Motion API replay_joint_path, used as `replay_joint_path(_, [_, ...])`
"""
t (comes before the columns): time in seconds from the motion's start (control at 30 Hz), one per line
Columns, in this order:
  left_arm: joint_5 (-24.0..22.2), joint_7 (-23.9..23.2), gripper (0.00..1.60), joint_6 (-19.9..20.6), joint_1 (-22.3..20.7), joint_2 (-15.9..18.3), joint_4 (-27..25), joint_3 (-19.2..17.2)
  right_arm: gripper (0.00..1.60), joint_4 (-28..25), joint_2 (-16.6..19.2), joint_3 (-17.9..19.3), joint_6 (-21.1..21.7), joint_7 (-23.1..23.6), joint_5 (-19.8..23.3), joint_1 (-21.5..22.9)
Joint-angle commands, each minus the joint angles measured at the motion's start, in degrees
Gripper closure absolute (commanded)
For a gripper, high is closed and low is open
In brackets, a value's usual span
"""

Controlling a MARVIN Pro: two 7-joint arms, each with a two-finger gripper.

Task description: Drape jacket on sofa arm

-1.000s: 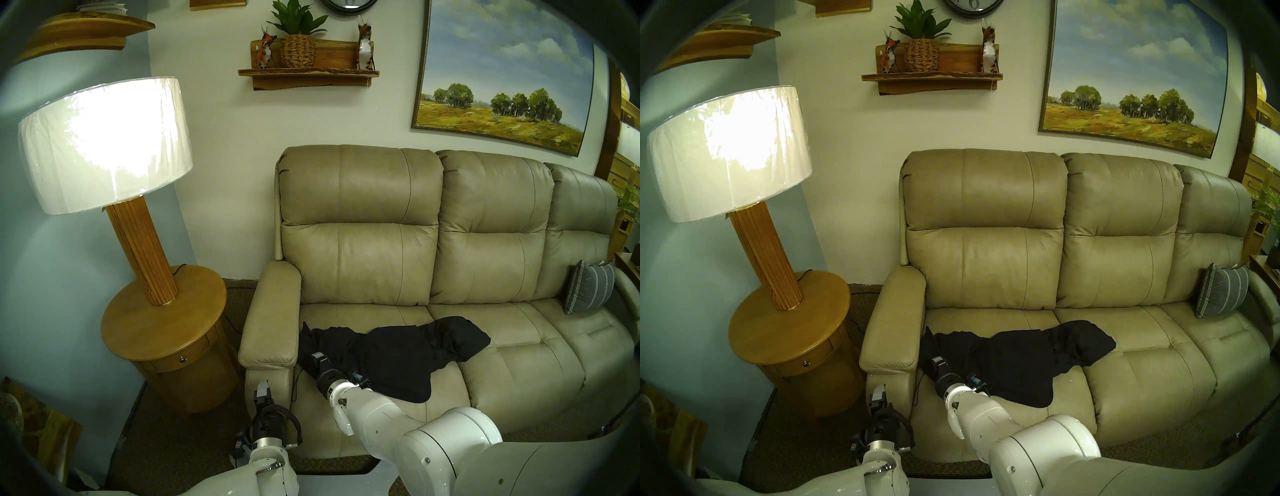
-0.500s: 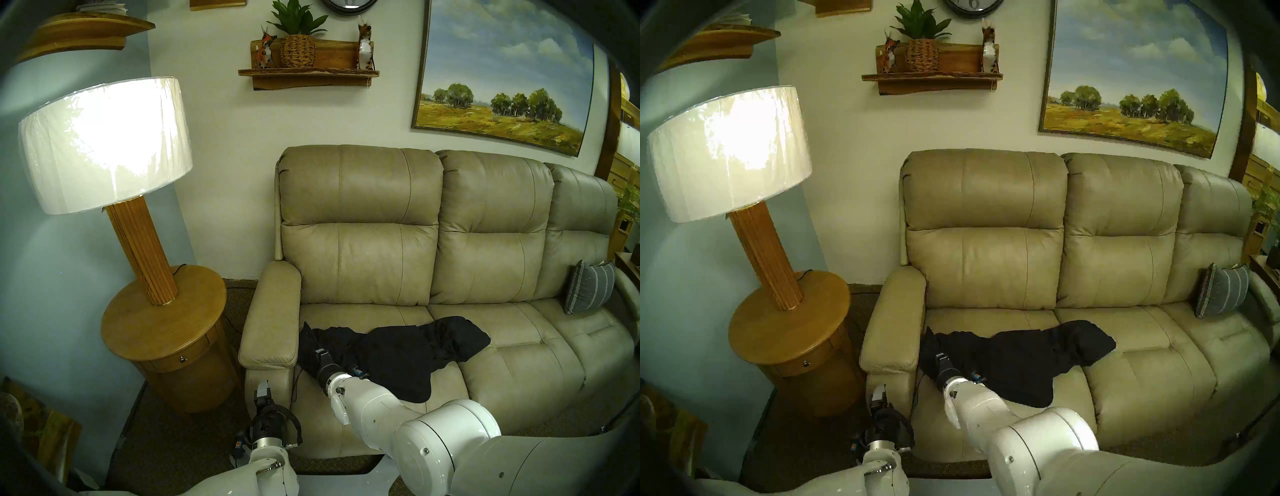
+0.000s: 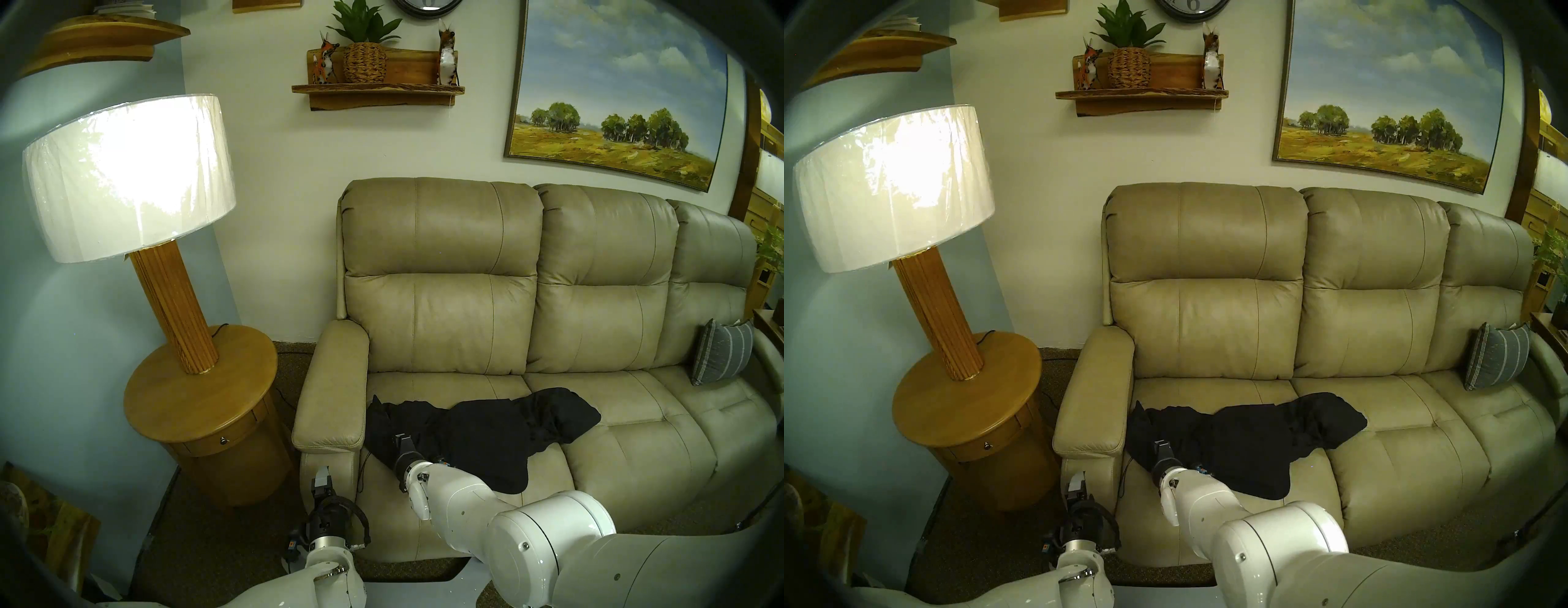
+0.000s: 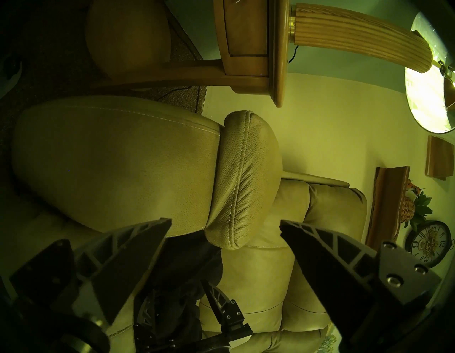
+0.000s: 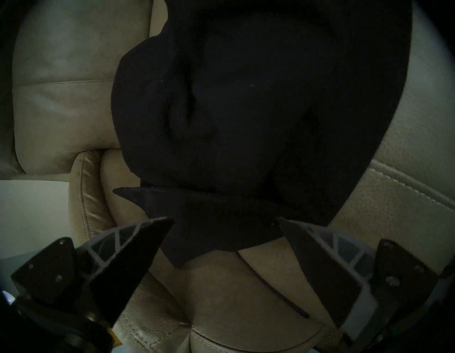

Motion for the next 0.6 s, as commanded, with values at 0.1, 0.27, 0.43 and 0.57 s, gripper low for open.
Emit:
replay_joint_path(0.1, [0.11,-0.10,0.00,0.00,0.01,-0.12,-0.19,0.01,0.00,-0.33,-0.79,1.66,0.20,-1.35,1.35,0.55])
replay_joint_path(0.27, [0.15,0.01,0.00,0.01,0.00,-0.15,-0.14,-0.02,0.00,-0.51,-0.91,2.58,0.15,-2.21,1.87,0.90])
replay_joint_path(0.43, [0.20,0.13,0.00,0.01,-0.02,-0.19,-0.06,-0.05,0.00,-0.69,-0.85,3.72,0.11,-2.97,2.54,1.17])
replay_joint_path(0.57, [0.24,0.21,0.00,0.01,-0.03,-0.21,-0.03,-0.08,0.86,-0.65,-1.08,4.45,-0.13,-3.29,2.96,0.95])
